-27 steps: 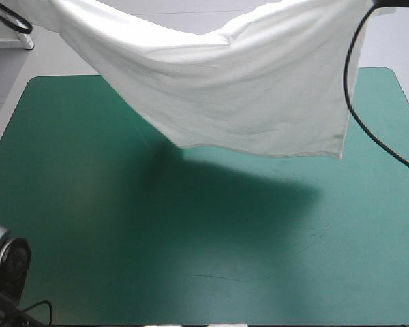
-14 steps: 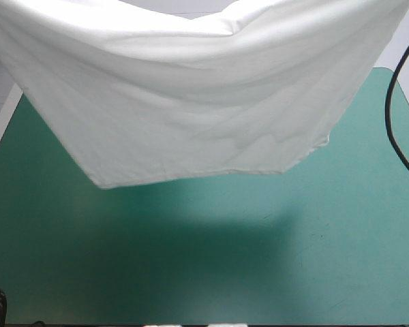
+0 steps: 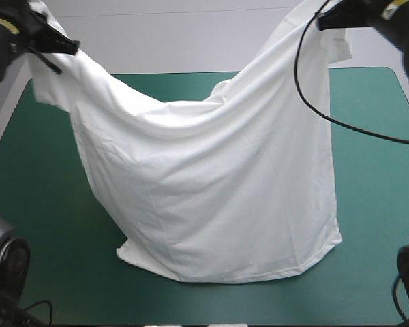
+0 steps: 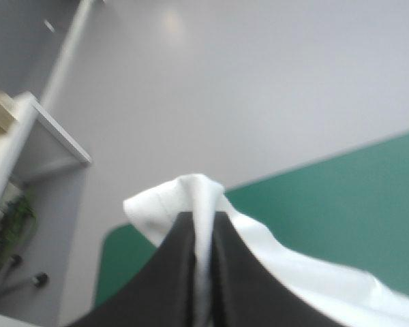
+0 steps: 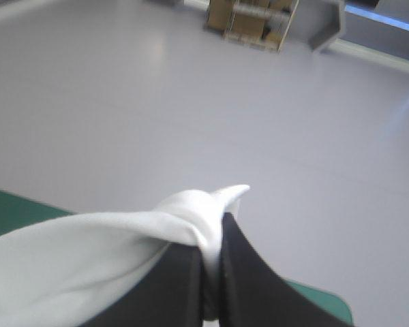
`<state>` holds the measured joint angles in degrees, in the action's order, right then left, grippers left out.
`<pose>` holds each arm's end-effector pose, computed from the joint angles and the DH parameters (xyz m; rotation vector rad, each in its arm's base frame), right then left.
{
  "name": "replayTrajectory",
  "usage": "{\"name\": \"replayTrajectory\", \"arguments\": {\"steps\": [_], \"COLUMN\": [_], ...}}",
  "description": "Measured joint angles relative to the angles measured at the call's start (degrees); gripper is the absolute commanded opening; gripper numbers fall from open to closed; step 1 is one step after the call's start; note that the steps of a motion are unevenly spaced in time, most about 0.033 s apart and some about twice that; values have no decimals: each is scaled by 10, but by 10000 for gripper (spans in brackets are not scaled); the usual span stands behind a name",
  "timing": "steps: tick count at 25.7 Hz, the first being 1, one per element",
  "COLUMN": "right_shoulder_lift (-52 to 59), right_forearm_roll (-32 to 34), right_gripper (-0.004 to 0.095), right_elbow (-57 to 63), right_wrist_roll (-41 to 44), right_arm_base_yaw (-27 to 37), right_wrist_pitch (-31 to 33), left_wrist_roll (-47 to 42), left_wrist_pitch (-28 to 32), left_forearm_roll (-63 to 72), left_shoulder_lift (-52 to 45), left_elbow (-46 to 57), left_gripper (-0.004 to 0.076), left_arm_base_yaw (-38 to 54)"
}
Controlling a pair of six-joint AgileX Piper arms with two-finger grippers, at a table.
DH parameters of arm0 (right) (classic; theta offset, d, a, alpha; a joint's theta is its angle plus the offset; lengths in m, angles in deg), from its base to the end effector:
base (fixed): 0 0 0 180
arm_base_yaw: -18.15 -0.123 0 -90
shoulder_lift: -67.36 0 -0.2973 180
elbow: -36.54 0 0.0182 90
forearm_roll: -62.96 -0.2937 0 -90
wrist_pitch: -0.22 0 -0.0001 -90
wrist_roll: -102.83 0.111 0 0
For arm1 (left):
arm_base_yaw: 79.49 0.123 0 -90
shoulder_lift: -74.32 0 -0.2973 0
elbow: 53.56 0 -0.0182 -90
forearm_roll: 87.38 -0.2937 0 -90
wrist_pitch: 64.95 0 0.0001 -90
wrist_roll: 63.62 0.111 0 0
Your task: Fold the cloth
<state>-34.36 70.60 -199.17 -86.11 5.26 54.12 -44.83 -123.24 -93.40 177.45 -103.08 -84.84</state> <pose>0.3612 0.0704 0.6126 -0.3191 1.7101 -0.1009 0.3950 -0.0270 0.5603 0.4047 1.9169 0.2783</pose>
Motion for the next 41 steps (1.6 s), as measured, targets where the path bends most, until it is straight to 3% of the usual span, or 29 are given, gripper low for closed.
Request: {"name": "replayTrajectory", "arguments": {"steps": [4, 9, 12, 14, 15, 17, 19, 21, 29, 35, 41], "right_shoulder_lift": [-139, -304, -348, -368, -375, -382, -382, -381, -316, -244, -157], "right_forearm_roll": [1, 3, 4, 4, 4, 4, 5, 9, 31, 30, -36], "right_gripper": [-13, -10, 86, 295, 487, 674, 777, 753, 727, 611, 578], "right_elbow": [8, 10, 11, 13, 14, 15, 15, 12, 7, 2, 62], "right_wrist_roll": [1, 0, 4, 13, 17, 21, 25, 29, 50, 53, 61], "right_arm_base_yaw": [0, 0, 0, 0, 0, 0, 0, 0, 0, 0, 0], "right_wrist_pitch": [-13, -97, -130, -145, -152, -170, -178, -172, -31, 122, 158], "left_wrist_roll": [0, 0, 0, 0, 0, 0, 0, 0, 0, -7, -38], "left_wrist_pitch": [48, 152, 183, 205, 215, 239, 252, 254, 132, 10, -122], "left_forearm_roll": [34, 69, 83, 88, 91, 100, 102, 101, 88, 85, 83], "left_shoulder_lift": [129, 257, 296, 314, 324, 336, 339, 339, 319, 237, 164], "left_elbow": [23, 23, 24, 24, 24, 24, 24, 22, -41, -69, -70], "left_gripper": [22, 23, 64, 206, 363, 571, 692, 684, 669, 669, 669], "left_arm_base_yaw": [0, 0, 0, 0, 0, 0, 0, 0, 0, 0, 0]}}
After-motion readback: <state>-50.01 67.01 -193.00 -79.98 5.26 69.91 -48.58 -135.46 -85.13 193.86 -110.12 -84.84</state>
